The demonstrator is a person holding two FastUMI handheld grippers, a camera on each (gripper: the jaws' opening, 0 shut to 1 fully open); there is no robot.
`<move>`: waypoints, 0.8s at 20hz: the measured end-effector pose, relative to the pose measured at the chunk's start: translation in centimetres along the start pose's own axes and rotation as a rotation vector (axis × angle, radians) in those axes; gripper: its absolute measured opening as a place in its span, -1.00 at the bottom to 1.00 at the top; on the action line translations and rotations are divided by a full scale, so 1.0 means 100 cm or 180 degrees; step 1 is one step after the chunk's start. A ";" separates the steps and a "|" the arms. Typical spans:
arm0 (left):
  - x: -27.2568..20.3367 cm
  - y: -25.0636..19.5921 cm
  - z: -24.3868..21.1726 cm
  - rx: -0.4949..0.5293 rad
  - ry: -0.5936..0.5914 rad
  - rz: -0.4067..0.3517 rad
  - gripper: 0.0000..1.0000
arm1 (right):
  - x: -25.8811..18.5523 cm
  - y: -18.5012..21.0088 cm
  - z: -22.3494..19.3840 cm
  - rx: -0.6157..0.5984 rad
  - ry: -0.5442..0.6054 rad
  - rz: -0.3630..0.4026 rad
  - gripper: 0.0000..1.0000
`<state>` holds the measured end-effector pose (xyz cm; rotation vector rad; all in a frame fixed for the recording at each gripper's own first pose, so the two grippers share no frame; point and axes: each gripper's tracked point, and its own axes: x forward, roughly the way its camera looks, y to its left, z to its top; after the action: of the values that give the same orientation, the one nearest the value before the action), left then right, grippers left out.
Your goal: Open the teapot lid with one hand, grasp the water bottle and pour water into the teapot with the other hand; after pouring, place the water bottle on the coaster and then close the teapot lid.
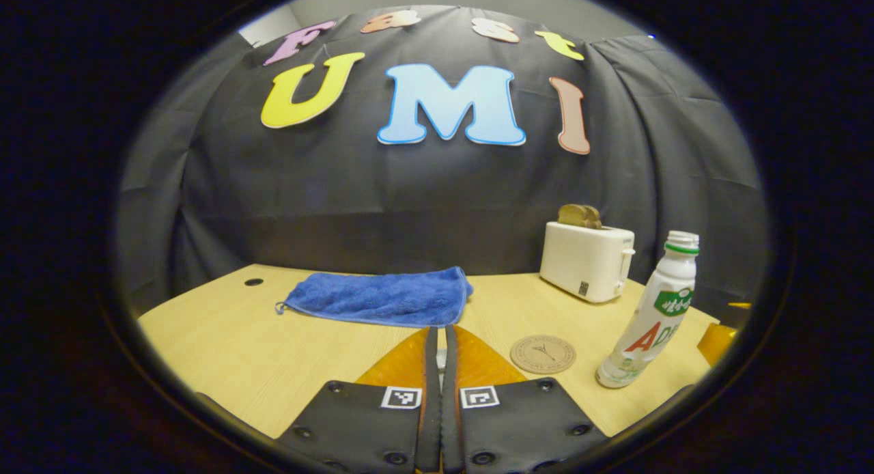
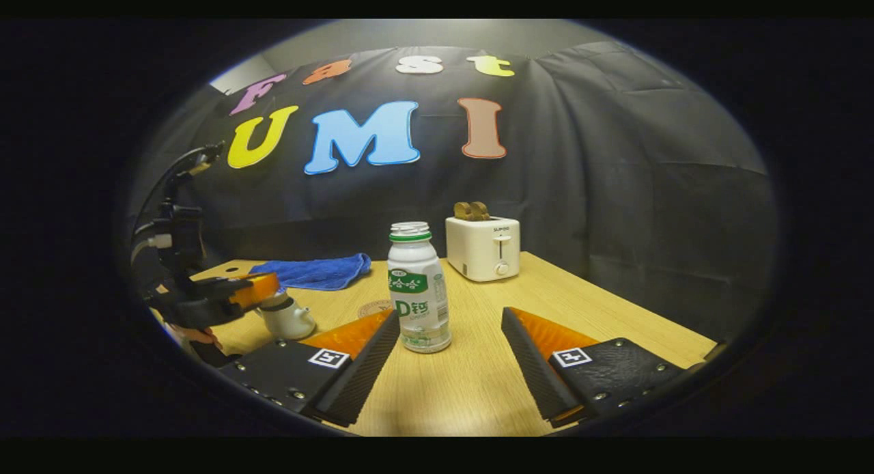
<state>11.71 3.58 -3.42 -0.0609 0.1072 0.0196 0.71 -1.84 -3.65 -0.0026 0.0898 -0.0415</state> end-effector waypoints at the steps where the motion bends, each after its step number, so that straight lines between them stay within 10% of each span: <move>1: 0.000 0.005 0.008 -0.0025 -0.0026 -0.0010 -0.80 | 0.000 0.001 0.000 -0.0003 -0.0005 0.0004 0.84; 16: 0.039 0.164 0.008 0.0069 0.0025 0.0502 -0.87 | 0.042 0.029 0.007 -0.0125 -0.0056 0.0252 0.84</move>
<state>15.27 20.10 -3.99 -0.0309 0.1199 0.1757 5.10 0.86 -3.31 -0.0386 0.0731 0.0394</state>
